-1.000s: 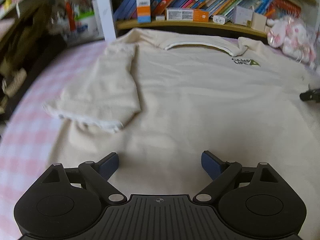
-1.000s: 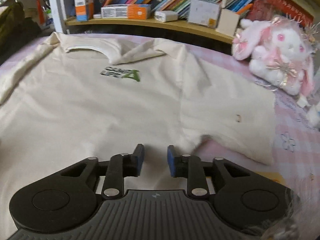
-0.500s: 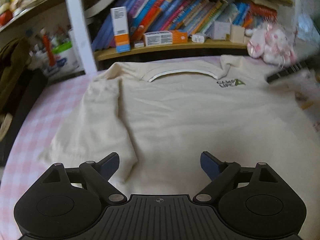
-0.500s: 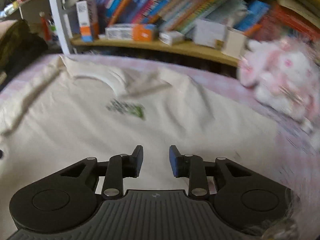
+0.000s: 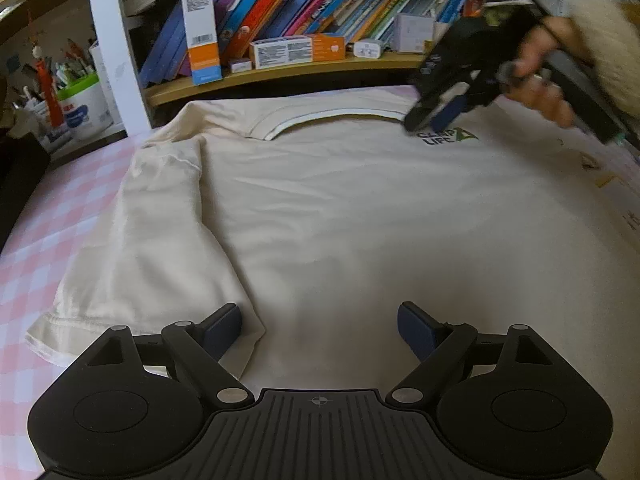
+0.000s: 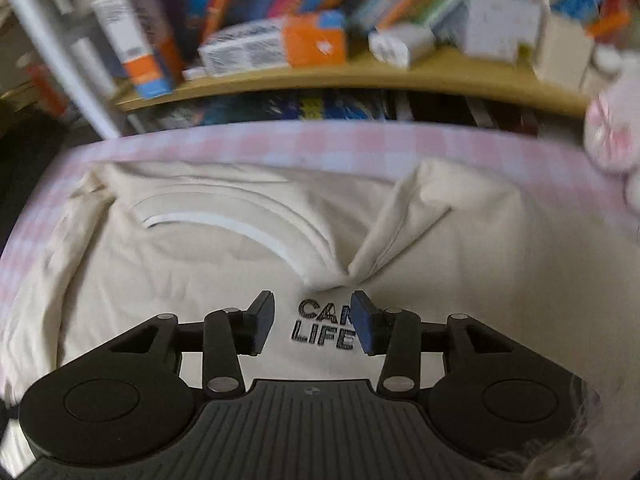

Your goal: Fold clothes

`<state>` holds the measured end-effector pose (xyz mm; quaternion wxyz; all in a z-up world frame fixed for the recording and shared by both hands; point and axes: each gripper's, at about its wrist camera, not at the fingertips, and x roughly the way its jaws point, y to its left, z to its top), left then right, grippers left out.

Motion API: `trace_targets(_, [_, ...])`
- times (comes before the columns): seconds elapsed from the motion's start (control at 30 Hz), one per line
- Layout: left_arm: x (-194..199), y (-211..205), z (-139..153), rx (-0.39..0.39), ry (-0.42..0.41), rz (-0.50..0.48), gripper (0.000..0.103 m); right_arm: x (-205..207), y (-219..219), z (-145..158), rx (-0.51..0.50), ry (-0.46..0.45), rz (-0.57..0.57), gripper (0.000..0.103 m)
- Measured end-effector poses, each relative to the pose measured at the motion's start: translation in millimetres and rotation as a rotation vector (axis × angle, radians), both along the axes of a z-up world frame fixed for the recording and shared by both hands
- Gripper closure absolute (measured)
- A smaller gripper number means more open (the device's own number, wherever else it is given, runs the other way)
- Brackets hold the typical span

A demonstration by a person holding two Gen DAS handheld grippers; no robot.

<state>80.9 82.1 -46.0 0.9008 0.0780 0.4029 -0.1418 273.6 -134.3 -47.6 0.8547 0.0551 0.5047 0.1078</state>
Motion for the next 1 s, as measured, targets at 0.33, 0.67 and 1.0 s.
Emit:
trace_targets(0.33, [27, 20, 27, -0.060, -0.016, -0.076, 0.026, 55, -16, 37, 0.005, -0.284, -0.120, 0.066])
trace_targets(0.67, [166, 41, 36, -0.120, -0.009, -0.134, 0.087, -32, -9, 12, -0.228, -0.264, 0.043, 0.070])
trace_targets(1.0, [292, 78, 51, -0.261, 0.021, 0.174, 0.080, -109, -5, 3, -0.294, -0.243, 0.079, 0.068])
